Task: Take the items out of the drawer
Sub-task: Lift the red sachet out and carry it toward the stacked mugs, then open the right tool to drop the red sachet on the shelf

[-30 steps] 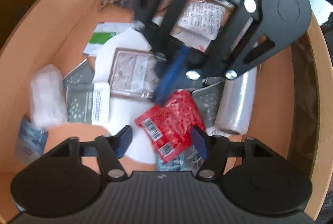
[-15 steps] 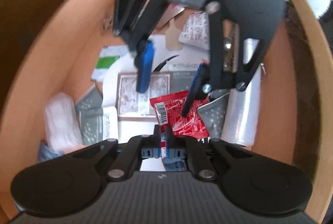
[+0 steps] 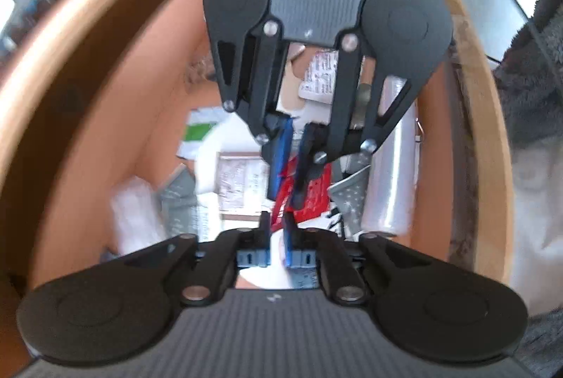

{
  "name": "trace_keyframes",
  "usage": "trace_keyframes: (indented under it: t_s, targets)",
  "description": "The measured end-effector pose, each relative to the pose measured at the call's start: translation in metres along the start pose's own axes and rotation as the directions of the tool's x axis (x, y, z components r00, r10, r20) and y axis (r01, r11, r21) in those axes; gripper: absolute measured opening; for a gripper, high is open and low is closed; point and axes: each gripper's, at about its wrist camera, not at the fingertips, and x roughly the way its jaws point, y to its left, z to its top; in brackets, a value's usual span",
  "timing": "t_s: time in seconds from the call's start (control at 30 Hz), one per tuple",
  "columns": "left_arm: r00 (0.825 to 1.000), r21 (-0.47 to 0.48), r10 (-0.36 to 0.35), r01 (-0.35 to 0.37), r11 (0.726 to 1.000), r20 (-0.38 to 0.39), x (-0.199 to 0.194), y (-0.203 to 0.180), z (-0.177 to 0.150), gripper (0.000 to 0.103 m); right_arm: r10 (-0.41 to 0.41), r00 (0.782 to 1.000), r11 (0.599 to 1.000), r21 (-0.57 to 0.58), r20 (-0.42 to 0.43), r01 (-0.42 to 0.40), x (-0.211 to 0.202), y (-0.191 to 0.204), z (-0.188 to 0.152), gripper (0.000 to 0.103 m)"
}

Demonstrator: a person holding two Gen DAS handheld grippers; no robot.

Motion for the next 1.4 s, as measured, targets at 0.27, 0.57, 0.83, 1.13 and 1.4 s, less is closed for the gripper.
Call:
trace_keyframes:
  t_s: [0.27,0.57,0.83,1.13,1.4]
  targets:
    - [0.994,-0.018,0.110,-0.109,0.994,0.023,-0.059,0.008,-0.014,0.032,-0.123,0.983,0.991,-0.045,0.133,0.130,-0.054,0.024,0.026,0.008]
    - [0.904,-0.199,0.400,-0.368,0.908,0.152,-0.144,0.015,-0.012,0.045,-0.289,0.897,0.957,0.077,0.335,0.280,-0.132,0.022,0.074,0.008]
    - [0.758,-0.480,0.615,-0.465,0.744,0.218,-0.208,0.017,0.077,0.055,-0.488,0.783,0.869,0.293,0.386,0.398,-0.183,-0.043,0.139,0.008]
    - [0.736,-0.602,0.643,-0.421,0.678,0.210,-0.200,0.041,0.069,0.091,-0.555,0.795,0.769,0.515,0.245,0.378,-0.153,-0.114,0.141,0.010]
    - [0.724,-0.612,0.662,-0.438,0.659,0.195,-0.172,0.045,0.075,0.094,-0.646,0.729,0.715,0.515,0.226,0.474,-0.144,-0.116,0.133,0.038]
